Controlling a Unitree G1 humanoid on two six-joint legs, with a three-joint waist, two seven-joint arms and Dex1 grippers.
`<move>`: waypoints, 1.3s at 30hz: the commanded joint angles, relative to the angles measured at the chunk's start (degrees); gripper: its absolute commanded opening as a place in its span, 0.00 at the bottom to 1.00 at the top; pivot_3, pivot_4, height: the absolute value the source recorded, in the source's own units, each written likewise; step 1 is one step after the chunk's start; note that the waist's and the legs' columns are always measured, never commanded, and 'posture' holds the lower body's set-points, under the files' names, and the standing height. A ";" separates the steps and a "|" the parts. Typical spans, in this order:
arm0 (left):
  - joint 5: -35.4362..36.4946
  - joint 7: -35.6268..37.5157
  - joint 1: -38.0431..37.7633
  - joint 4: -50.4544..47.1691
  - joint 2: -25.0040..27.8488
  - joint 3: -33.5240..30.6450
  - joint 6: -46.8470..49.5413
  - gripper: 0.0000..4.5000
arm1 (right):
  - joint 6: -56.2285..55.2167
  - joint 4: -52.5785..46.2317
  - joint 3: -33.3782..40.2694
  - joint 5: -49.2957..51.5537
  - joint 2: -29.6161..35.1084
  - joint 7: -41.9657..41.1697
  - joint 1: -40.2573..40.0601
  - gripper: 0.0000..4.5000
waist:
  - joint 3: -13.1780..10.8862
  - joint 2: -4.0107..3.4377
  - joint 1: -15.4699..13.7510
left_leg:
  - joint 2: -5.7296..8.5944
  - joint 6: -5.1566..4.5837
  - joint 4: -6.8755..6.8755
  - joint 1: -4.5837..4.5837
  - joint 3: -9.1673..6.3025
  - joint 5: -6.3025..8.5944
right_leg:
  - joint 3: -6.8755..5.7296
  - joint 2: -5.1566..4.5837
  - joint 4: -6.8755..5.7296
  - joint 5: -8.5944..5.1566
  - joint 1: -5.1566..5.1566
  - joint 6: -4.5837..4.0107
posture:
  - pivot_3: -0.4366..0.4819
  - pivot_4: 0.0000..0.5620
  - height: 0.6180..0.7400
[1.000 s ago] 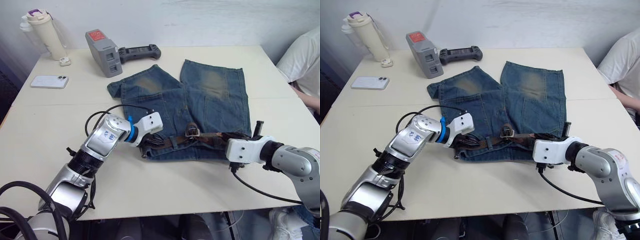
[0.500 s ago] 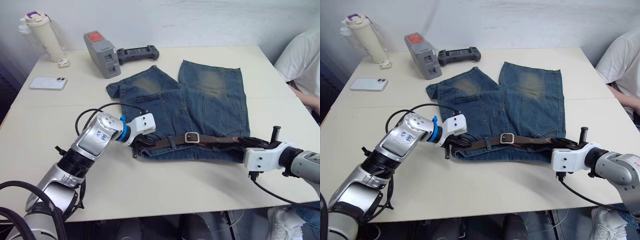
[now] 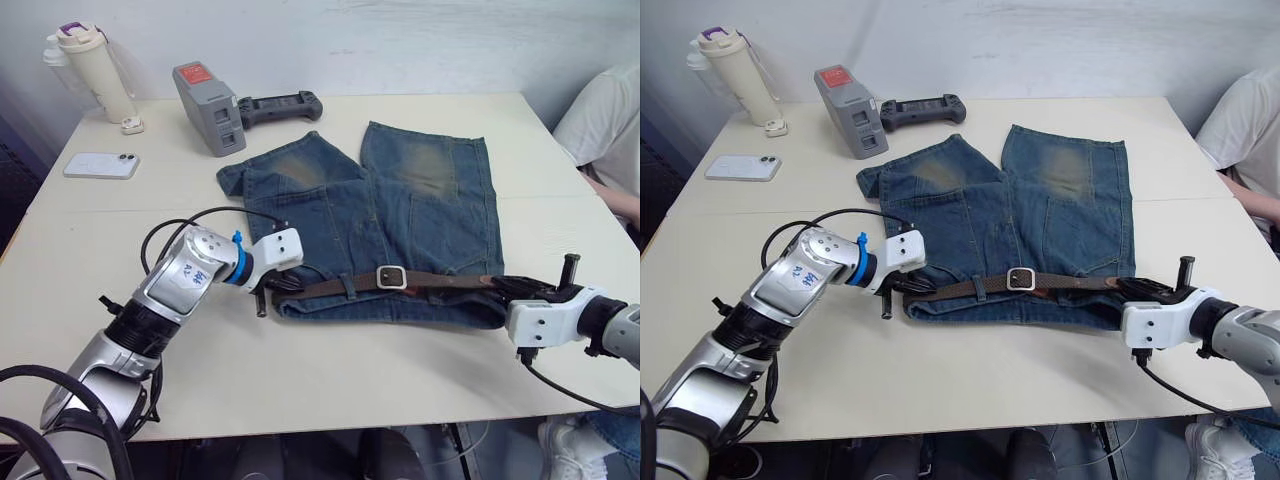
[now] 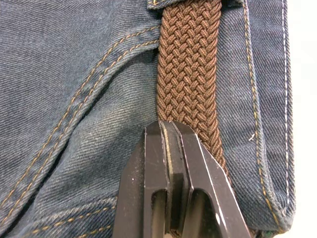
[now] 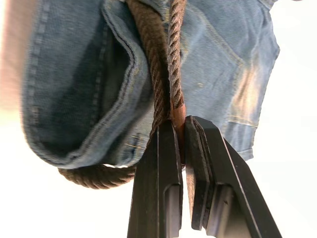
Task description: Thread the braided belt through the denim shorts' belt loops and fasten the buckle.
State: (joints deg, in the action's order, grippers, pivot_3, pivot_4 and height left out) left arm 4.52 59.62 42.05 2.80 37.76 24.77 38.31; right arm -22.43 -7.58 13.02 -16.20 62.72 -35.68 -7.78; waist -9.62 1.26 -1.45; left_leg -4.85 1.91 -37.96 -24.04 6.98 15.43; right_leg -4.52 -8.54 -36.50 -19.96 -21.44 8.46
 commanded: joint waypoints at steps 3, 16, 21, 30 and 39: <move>-2.25 2.42 -3.36 3.06 3.79 1.34 0.51 0.01 | 3.35 -0.37 3.09 2.51 -2.35 -0.57 -3.55 0.00 | 0.02 -0.02 0.03 | 0.00 0.00 0.01 0.01 -0.01 0.00 | 0.00 0.00 0.01 0.00 0.00 0.00 | 0.48 0.27 1.00; 4.08 13.68 -5.04 5.25 6.70 -6.63 -13.01 0.00 | 4.31 0.47 4.73 11.45 -5.43 -3.50 -3.60 0.27 | 0.09 -0.13 -0.05 | 0.00 -0.01 0.00 0.03 0.05 0.00 | 0.04 0.00 0.01 -0.01 -0.02 -0.01 | 0.48 0.27 1.00; 6.81 14.33 -5.13 5.54 7.07 -10.93 -10.99 0.00 | 10.12 -3.51 11.66 23.50 -4.94 -10.09 -5.01 0.78 | 0.07 -0.15 0.09 | -0.01 -0.01 0.01 0.01 0.04 0.00 | 0.04 0.01 0.00 -0.01 -0.06 -0.01 | 0.48 0.27 1.00; 19.39 7.39 -14.08 -5.83 6.48 -28.27 -0.95 0.00 | 45.29 -14.93 30.45 52.47 -7.93 -19.41 -15.96 0.99 | 0.00 -0.05 -0.22 | -0.03 -0.07 0.02 -0.03 -0.06 0.04 | -0.02 0.01 -0.04 0.00 0.01 -0.01 | 0.48 0.27 1.00; 23.48 -2.12 -33.67 -16.36 1.88 -40.55 -4.67 0.00 | 52.97 -22.27 29.42 56.36 -17.38 -13.84 -20.51 0.99 | 0.05 -0.11 0.25 | -0.05 -0.08 0.10 0.00 -0.03 0.07 | 0.04 0.00 0.02 -0.01 -0.05 -0.02 | 0.48 0.27 1.00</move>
State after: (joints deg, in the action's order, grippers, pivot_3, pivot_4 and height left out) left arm 27.60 58.92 10.15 -9.68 39.96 -13.94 35.78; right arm 31.49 -27.96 41.80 40.74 46.19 -50.00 -27.60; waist -9.57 1.15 -1.21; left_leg -4.89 1.84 -37.87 -24.04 6.95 15.51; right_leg -4.47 -8.53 -36.42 -19.97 -21.48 8.44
